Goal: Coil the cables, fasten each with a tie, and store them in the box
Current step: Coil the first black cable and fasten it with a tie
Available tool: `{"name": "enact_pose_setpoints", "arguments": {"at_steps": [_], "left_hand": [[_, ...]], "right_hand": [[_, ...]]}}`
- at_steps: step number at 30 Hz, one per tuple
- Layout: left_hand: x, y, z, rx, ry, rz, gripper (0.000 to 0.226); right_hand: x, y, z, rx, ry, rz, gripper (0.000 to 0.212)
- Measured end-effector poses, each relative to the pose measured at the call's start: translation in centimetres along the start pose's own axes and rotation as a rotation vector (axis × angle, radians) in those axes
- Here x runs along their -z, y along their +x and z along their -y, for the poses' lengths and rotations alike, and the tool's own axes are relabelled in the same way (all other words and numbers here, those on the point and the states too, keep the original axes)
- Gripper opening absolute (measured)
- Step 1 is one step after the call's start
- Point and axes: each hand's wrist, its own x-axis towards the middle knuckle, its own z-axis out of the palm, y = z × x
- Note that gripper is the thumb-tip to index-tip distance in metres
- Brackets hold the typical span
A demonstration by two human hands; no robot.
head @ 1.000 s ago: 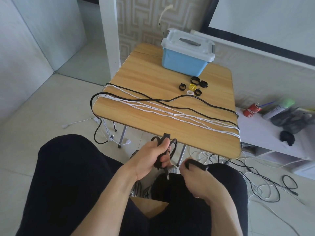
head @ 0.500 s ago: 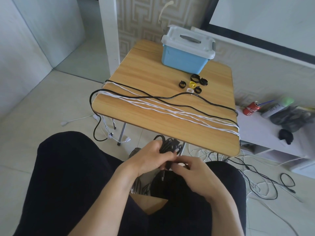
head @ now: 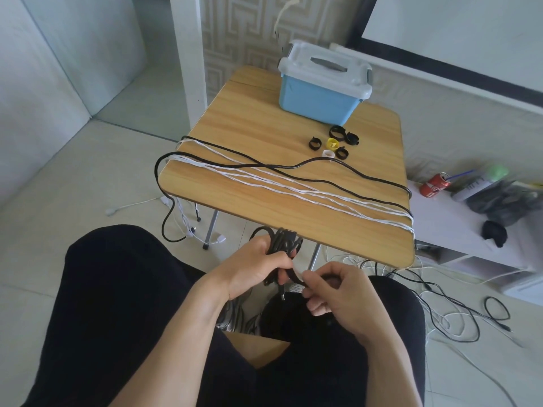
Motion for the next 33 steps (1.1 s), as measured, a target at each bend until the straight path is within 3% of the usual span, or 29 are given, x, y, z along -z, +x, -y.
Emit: {"name": "enact_pose_setpoints", "arguments": {"at_steps": [5, 9, 11, 16, 21, 24, 28, 33], "left_hand": [[0.1, 0.1, 0.4, 0.009, 0.023, -0.06, 0.021], [-0.1, 0.2, 0.7, -0.011, 0.065, -0.071, 0.015], [-0.3, 0.2, 0.7, -0.014, 0.048, -0.048, 0.024], [-1.0, 0.8, 0.9, -0.034, 0.053, -0.049, 0.011], [-0.8, 1.2, 1.6, -0.088, 0.097, -0.136, 0.019], [-1.0, 1.4, 1.7, -0.089, 0.148, -0.138, 0.019], [-1.5, 1.6, 1.7, -0.065, 0.087, -0.046, 0.011], [-2.2, 1.9, 2.0, -0.063, 0.081, -0.052, 0.02]], "right_hand": [[0.7, -0.6, 0.3, 0.1, 0.269, -0.108, 0.015], [0.9, -0.1, -0.3, 0.121, -0.208, -0.066, 0.01], [0.4, 0.0, -0.3, 0.129, -0.295, -0.041, 0.019], [-0.8, -0.1, -0.3, 0.207, -0.191, -0.033, 0.017], [-0.8, -0.1, -0.5, 0.139, 0.121, -0.115, 0.011], [-1.1, 0.6, -1.0, 0.096, 0.14, -0.293, 0.004], [-1.8, 1.0, -1.3, 0.119, 0.073, -0.508, 0.011], [-2.6, 0.4, -0.5, 0.153, 0.149, -0.331, 0.005]]}}
